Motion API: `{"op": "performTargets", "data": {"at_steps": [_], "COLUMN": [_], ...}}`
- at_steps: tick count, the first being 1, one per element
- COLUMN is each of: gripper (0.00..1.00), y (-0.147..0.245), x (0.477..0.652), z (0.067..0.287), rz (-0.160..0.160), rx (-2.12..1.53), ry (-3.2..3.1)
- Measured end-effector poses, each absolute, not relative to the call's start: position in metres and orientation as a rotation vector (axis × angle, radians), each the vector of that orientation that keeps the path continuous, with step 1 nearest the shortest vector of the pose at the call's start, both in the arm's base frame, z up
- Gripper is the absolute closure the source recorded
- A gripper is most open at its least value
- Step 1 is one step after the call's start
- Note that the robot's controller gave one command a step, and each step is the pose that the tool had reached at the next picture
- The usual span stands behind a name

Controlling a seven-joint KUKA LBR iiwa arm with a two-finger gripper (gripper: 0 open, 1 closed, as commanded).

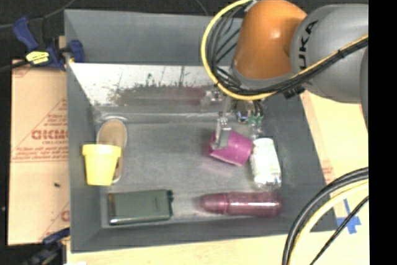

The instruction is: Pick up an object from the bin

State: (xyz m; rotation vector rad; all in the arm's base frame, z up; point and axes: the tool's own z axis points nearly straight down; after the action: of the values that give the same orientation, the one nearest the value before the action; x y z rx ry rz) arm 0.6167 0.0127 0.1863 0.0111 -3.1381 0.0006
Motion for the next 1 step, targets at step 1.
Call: {"op": "performTargets", "data": {"at_steps": [1], "gripper": [0.00], "y": [0.0127], "x": [0.6179], "z": [0.1914], "rz": [0.000], "rx": [0.011], "ry": [-3.146]}}
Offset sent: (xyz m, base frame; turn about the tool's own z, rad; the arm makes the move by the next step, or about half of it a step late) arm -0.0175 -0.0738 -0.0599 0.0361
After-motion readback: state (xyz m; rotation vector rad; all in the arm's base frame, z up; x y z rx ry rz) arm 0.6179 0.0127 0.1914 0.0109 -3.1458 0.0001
